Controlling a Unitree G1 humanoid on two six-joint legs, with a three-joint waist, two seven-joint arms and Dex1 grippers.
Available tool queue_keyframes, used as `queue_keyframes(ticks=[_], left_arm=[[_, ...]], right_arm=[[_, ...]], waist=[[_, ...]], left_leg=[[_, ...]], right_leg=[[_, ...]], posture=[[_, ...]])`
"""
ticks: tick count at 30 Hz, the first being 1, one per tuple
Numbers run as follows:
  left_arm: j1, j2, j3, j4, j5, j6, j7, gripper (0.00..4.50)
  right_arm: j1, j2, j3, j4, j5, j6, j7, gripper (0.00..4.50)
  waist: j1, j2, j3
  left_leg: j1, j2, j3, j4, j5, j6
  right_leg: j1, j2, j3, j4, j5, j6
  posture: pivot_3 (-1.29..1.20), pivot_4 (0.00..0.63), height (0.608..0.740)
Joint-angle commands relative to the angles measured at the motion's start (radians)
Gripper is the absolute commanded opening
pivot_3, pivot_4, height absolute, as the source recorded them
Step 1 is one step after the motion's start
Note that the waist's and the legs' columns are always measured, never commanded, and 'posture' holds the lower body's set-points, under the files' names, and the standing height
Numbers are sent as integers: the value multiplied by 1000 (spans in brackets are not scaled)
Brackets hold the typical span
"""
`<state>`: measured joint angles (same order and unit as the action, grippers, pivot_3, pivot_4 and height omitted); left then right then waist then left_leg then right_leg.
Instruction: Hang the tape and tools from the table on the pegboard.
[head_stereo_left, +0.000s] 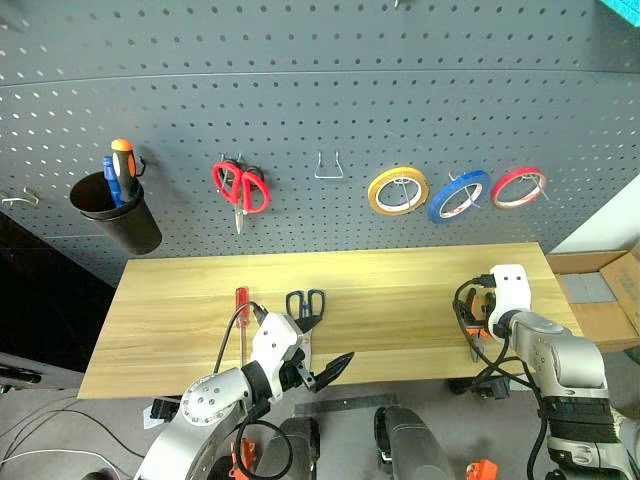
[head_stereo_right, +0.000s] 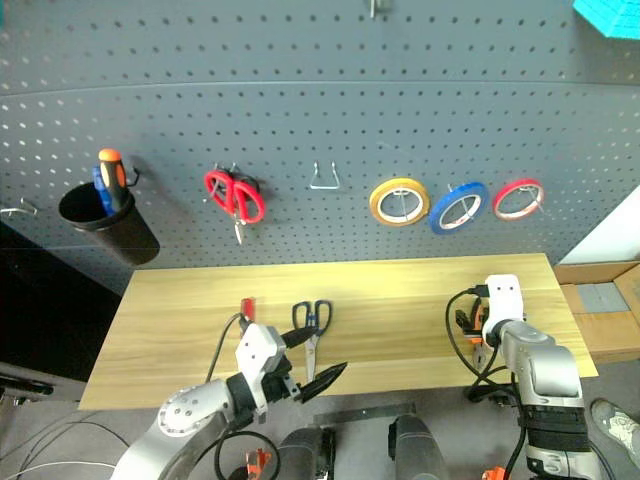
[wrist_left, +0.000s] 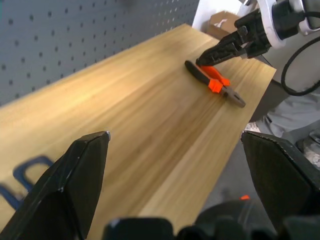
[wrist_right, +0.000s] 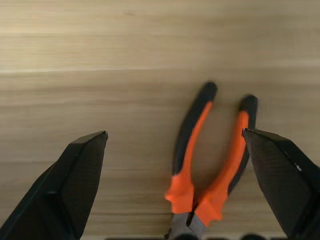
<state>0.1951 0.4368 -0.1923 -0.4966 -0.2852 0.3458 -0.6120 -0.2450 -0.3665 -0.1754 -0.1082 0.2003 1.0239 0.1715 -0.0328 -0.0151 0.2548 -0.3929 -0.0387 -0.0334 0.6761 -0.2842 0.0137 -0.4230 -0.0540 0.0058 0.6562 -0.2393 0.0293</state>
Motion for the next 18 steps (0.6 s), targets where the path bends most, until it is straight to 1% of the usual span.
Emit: queue_keyframes(ticks=[1, 4, 10, 15, 18], left_arm=[[29, 8, -8, -72, -6, 9, 6, 4500], [33, 4, 0, -83, -9, 17, 18, 4500], [34, 3, -2, -85, -7, 22, 20, 4500], [34, 2, -5, -86, -6, 23, 21, 4500], [34, 3, -1, -95, -9, 30, 23, 4500]], right_arm=[[-10, 31, -44, -33, 0, 62, -50, 4480], [-29, 40, -72, -14, -22, 98, -99, 4480], [-41, 14, -54, 7, -69, 111, -141, 4480], [-61, 52, -92, 34, -61, 159, -158, 4480], [-89, 79, -140, 75, -51, 168, -173, 4480]], waist=[[0, 0, 7], [0, 3, 13], [0, 4, 19], [0, 5, 21], [0, 7, 24]], left_leg=[[-1, 0, 0, 0, 0, 0], [-3, 0, -2, 0, 0, 0], [-7, 0, -5, 0, 0, 1], [-7, 0, -9, -1, 0, 1], [-8, 0, -10, -1, 0, 0]], right_leg=[[0, 0, 0, 0, 0, 0], [-1, 0, -2, -3, 0, 0], [0, -1, -5, -10, 0, 0], [0, -1, -10, -10, 0, 0], [0, -1, -12, -10, 0, 0]], posture=[[-40, 317, 740], [-38, 313, 740], [-44, 317, 740], [-40, 321, 740], [-33, 327, 740]])
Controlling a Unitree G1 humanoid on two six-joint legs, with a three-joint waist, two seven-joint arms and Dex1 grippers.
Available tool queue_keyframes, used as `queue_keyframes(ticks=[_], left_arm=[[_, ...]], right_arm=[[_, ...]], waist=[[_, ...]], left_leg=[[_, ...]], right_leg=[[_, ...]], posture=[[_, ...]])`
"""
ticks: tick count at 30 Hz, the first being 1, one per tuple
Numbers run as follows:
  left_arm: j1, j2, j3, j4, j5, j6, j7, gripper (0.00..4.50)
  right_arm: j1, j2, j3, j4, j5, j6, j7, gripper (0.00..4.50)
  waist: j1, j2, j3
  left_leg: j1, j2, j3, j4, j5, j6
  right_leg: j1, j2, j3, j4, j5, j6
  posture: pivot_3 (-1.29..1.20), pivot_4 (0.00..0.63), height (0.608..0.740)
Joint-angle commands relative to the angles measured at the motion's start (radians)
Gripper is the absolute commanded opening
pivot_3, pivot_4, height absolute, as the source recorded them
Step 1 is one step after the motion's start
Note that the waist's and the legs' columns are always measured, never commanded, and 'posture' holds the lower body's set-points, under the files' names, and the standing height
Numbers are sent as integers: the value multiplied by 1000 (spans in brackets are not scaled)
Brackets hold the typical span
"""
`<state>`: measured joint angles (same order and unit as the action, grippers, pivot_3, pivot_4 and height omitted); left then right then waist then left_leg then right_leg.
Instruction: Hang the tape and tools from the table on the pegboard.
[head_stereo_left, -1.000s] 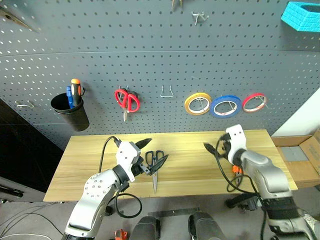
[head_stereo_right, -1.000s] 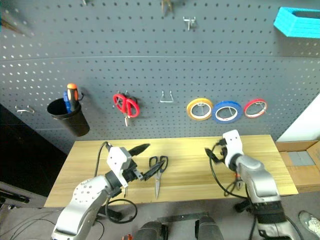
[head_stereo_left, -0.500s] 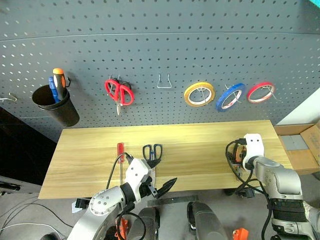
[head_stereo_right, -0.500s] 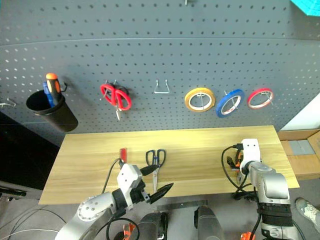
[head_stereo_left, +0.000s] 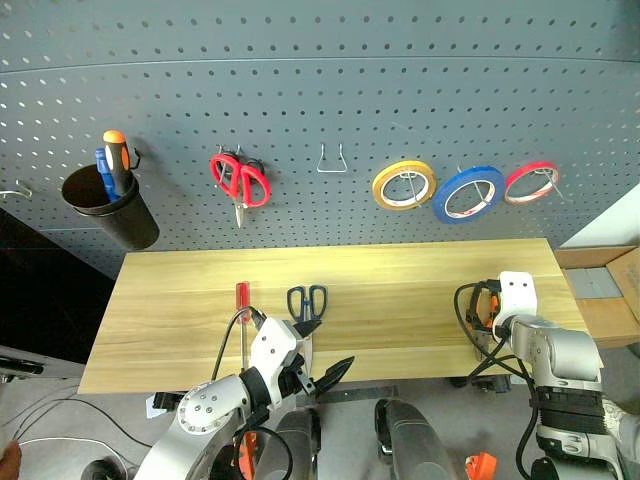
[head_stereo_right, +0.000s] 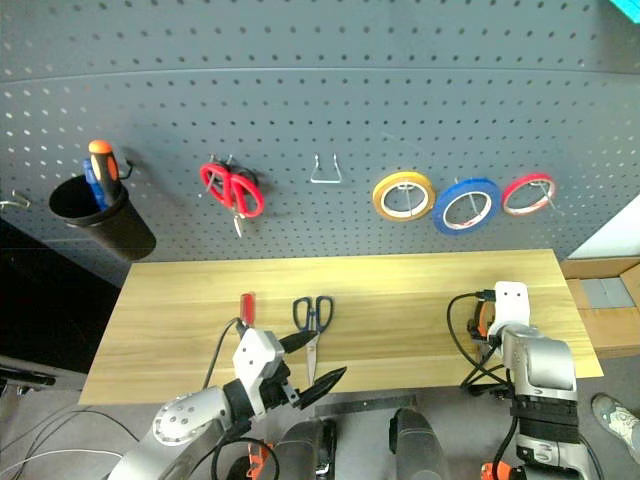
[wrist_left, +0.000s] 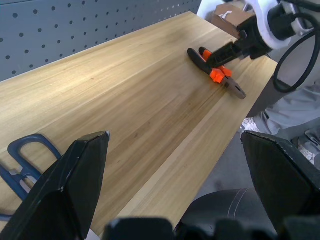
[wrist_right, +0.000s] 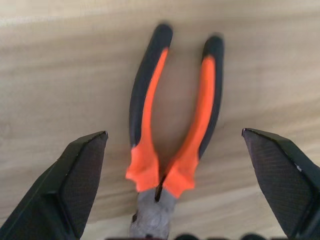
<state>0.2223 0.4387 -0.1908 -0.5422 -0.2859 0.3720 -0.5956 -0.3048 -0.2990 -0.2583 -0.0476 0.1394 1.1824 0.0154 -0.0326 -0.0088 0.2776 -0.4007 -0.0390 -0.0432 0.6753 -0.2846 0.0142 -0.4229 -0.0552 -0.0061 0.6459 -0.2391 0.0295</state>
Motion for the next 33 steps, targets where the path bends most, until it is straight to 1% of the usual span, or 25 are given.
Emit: queue_keyframes(ticks=[1, 8, 17, 22, 25, 27, 29, 31, 33], left_arm=[[7, 2, -1, -51, -9, 5, 7, 4500], [24, 8, -1, -74, -11, 12, 13, 4500], [26, 17, 9, -80, -16, 19, 17, 4500], [28, 17, 10, -85, -18, 24, 20, 4500], [32, 20, 15, -88, -19, 26, 20, 4500], [32, 22, 19, -88, -20, 28, 20, 4500], [32, 23, 24, -88, -19, 29, 20, 4500], [32, 24, 27, -88, -19, 29, 21, 4500], [31, 24, 30, -86, -19, 30, 20, 4500]], right_arm=[[-38, 17, -67, 26, 12, 11, -19, 4480], [-84, 23, -98, 112, 0, -5, -35, 4480], [-65, 30, -116, 121, -12, 24, -67, 4480], [-76, 63, -168, 121, 13, 73, -76, 4480], [-87, 94, -217, 124, 32, 97, -75, 3885], [-92, 110, -244, 125, 41, 109, -76, 3283], [-90, 110, -242, 125, 41, 107, -77, 2539], [-88, 109, -240, 124, 41, 107, -79, 1983], [-88, 110, -239, 123, 41, 107, -82, 1972]], waist=[[0, 1, 3], [0, 0, 15], [0, 0, 20], [1, -1, 22], [1, -1, 22], [1, -1, 23], [1, -1, 23], [1, -2, 23], [1, -2, 23]], left_leg=[[0, 0, 0, 0, 0, 0], [0, 0, -1, 0, 0, 0], [-1, 0, -3, -1, 0, 0], [-1, 0, -4, -1, 0, 0], [-1, 0, -4, -1, 0, 0], [-1, 0, -4, -2, 0, 0], [-1, 0, -4, -3, 0, 0], [0, 0, -4, -4, 0, 0], [0, 0, -4, -5, 0, 0]], right_leg=[[0, 0, 0, 0, 0, 0], [0, 0, -2, 0, 0, 0], [0, 0, -3, -1, 0, 0], [1, 0, -3, -1, 0, 0], [1, 0, -4, -1, 0, 0], [1, 0, -4, -2, 0, 0], [1, 0, -4, -2, 0, 0], [1, 0, -4, -3, 0, 0], [1, 0, -4, -3, -1, -1]], posture=[[-33, 327, 740], [-20, 337, 740], [-16, 345, 740], [-14, 350, 740], [-12, 350, 740], [-8, 351, 740], [-7, 352, 740], [-8, 352, 740], [-8, 352, 740]])
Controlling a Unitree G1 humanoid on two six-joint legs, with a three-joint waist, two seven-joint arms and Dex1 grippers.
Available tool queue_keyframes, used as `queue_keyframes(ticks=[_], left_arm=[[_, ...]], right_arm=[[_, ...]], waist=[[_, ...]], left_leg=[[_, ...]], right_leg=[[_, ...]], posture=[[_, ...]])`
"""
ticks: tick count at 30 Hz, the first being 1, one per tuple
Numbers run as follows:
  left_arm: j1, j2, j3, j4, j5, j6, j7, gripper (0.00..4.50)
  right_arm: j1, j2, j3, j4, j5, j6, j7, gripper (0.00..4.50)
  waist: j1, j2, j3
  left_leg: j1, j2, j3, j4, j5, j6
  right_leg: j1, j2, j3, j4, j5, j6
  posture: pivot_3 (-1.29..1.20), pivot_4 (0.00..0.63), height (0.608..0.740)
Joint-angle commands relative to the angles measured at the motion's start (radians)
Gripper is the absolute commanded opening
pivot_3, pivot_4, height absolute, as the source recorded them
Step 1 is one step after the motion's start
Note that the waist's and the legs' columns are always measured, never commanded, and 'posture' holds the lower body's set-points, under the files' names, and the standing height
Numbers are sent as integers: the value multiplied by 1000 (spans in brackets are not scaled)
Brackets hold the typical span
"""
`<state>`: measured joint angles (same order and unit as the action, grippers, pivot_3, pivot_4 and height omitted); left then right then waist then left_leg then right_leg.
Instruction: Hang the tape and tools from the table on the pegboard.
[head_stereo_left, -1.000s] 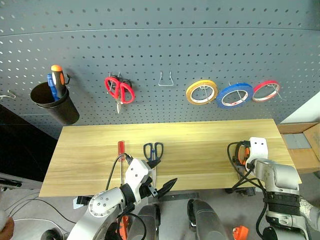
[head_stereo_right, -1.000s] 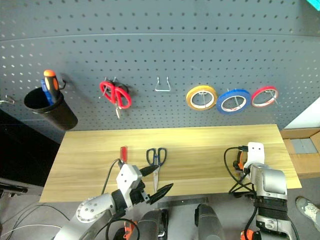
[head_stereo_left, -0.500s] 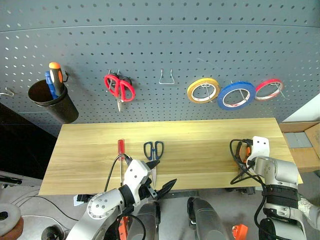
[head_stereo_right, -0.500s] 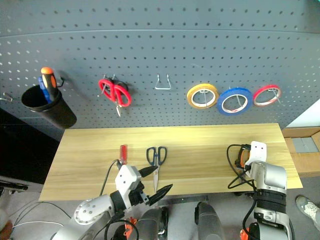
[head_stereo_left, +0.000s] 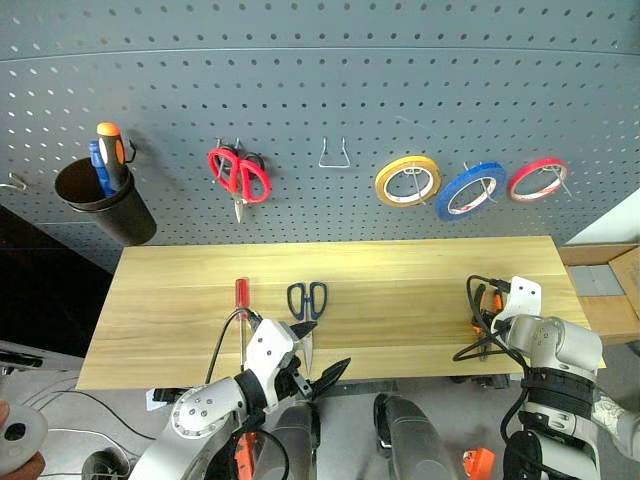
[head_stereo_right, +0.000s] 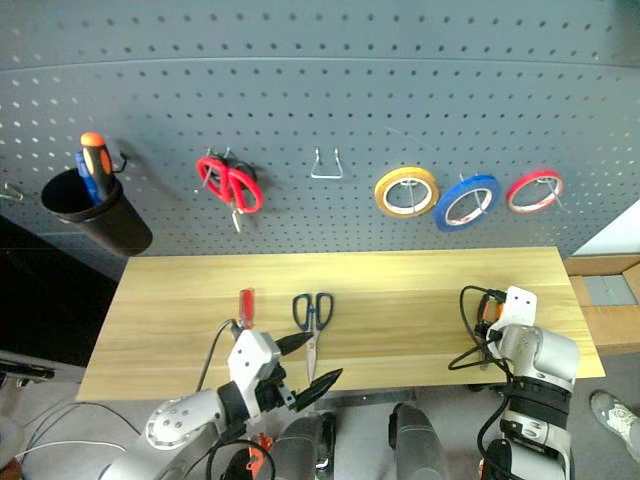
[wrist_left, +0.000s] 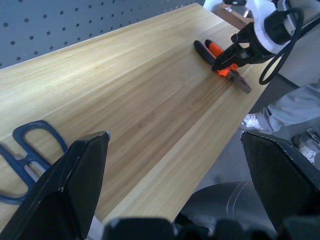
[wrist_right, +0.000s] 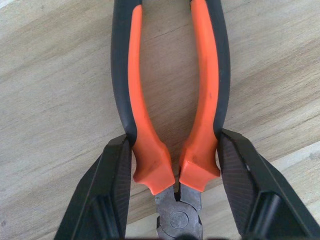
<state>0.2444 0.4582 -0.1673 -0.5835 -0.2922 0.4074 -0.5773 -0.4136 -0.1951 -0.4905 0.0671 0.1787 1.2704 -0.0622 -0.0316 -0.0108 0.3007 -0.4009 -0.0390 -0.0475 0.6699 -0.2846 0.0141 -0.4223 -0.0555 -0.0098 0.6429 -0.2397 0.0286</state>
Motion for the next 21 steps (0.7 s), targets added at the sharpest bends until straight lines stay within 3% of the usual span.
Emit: queue_keyframes(ticks=[1, 8, 12, 16, 21], left_arm=[[8, 4, 8, -44, -13, -6, 1, 4500], [-14, 3, 24, -26, 3, -25, 6, 4500], [-27, -11, 98, 3, 11, -87, 34, 4500], [-25, -64, 186, 25, 2, -216, 74, 4500], [-63, -94, 246, 71, 4, -286, 90, 4500]], right_arm=[[20, 7, -7, 9, 2, 19, -6, 1972], [34, -30, 90, -42, -25, -12, 1, 1972], [78, -53, 211, -162, 16, 50, 87, 1972], [129, -116, 343, -248, 185, 144, 327, 1972], [95, -190, 517, -327, 288, 15, 557, 1972]], waist=[[0, 0, 0], [0, -1, 0], [0, 0, 1], [-1, 0, 0], [7, -1, -3]], left_leg=[[0, 0, 0, -1, 0, 0], [1, 0, 0, -4, 0, 0], [0, 0, 0, -7, 0, -1], [0, 0, 0, -8, 0, -1], [0, -1, -1, -7, 1, -2]], right_leg=[[0, 0, 0, 0, 0, 0], [-1, 0, 0, -1, 0, 0], [-2, 0, 0, -1, -1, -1], [-3, 0, -1, 0, -3, -2], [-3, 0, -2, 0, -3, -2]], posture=[[-8, 352, 740], [-17, 341, 740], [-9, 319, 740], [-4, 287, 740], [33, 228, 740]])
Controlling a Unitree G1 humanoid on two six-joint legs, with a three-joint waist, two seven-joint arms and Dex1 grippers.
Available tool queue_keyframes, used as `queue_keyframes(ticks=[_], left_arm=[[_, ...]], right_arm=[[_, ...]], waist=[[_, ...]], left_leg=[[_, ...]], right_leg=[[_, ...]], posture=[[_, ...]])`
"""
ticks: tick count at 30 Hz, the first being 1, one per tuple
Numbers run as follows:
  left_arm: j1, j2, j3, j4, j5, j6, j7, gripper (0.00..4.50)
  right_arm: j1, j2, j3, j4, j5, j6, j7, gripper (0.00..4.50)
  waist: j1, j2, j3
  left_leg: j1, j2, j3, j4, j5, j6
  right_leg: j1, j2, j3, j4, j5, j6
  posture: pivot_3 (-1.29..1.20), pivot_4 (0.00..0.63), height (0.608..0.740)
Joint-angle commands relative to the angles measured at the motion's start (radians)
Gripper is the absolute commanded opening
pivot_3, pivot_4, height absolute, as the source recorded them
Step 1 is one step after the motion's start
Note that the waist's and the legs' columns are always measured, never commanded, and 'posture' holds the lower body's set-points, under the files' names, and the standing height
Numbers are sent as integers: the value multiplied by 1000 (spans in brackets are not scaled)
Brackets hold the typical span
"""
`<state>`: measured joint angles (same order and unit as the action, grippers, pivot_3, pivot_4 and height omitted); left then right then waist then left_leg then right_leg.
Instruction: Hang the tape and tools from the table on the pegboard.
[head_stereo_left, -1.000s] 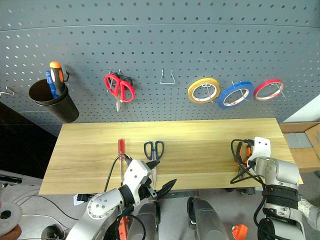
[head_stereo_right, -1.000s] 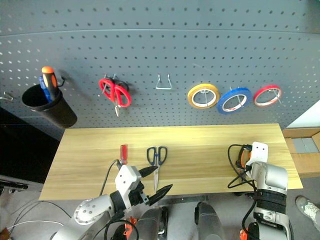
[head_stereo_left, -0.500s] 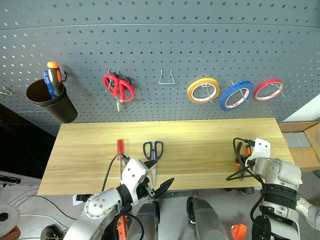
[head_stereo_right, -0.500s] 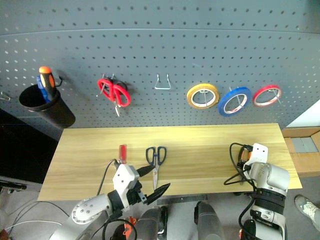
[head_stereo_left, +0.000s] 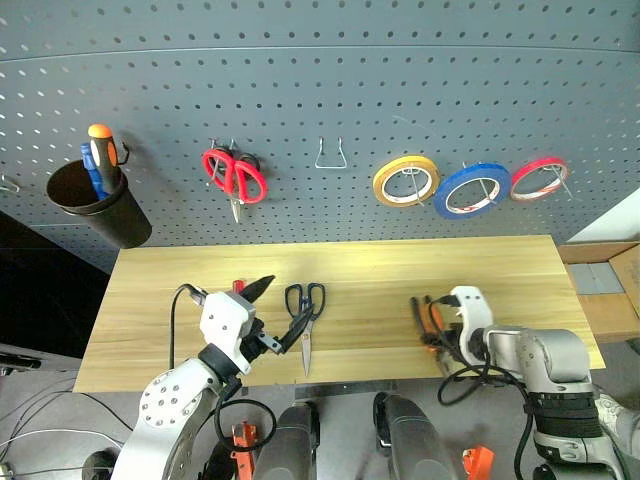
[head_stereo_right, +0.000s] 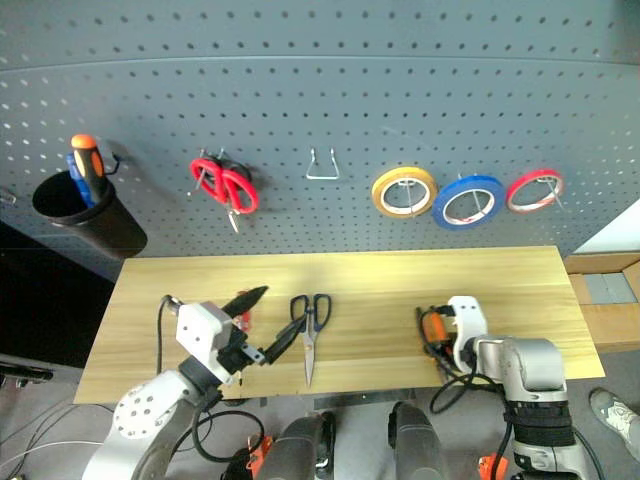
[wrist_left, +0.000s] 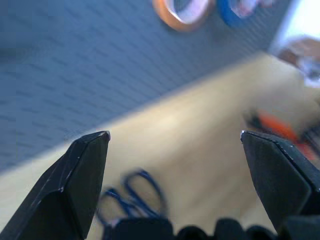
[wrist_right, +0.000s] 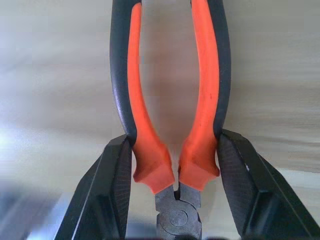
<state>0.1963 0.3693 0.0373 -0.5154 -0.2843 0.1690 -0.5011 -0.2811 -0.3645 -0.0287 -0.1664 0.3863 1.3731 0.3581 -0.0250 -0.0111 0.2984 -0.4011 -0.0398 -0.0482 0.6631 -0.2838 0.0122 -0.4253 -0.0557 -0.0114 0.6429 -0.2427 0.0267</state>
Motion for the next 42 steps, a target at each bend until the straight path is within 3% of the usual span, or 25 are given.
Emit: queue_keyframes(ticks=[1, 6, 11, 18, 29, 33, 42], left_arm=[[-18, -2, 49, 11, 2, -60, 14, 4500], [-28, 7, 91, 40, 6, -98, 14, 4500], [-48, -24, 84, 75, 37, -162, 40, 4500], [-1, -53, 63, 80, 57, -187, 59, 4500], [-16, -92, 12, 89, 85, -206, 88, 4500], [-13, -105, -4, 96, 98, -214, 95, 4500], [-6, -108, -17, 80, 105, -205, 110, 4500]], right_arm=[[-50, -31, 78, -107, 93, -120, 176, 1972], [-130, -5, 106, -181, 149, -373, 341, 1972], [-241, 96, 25, -181, 256, -440, 351, 1972], [-408, 196, -37, -190, 314, -584, 291, 1972], [-607, 281, 64, 2, 34, -953, 144, 1971], [-628, 310, 81, 120, -78, -1143, 113, 1971], [-634, 349, 101, 292, -176, -1339, 71, 1971]], waist=[[0, -1, -1], [11, -7, -17], [32, -14, -28], [49, -16, -32], [45, -16, -32], [43, -15, -32], [43, -16, -34]], left_leg=[[0, 0, 0, 0, 0, 0], [0, 0, -1, 1, 4, -8], [0, -1, -2, 1, 6, -12], [0, -1, -2, 1, 5, -13], [1, -1, -2, 2, 6, -13], [1, -1, -2, 2, 6, -14], [1, -1, -1, 2, 6, -14]], right_leg=[[0, 0, 0, 0, 0, 0], [0, 0, -1, 0, 1, 1], [0, 0, -2, 1, 1, 1], [0, 0, -1, 1, 1, 1], [-1, 0, 0, 3, 2, 0], [-2, 0, -1, 4, 2, 0], [-2, 0, 0, 5, 2, -1]], posture=[[39, 219, 740], [67, 170, 740], [80, 165, 740], [69, 207, 740], [64, 207, 740], [78, 194, 740], [85, 211, 740]])
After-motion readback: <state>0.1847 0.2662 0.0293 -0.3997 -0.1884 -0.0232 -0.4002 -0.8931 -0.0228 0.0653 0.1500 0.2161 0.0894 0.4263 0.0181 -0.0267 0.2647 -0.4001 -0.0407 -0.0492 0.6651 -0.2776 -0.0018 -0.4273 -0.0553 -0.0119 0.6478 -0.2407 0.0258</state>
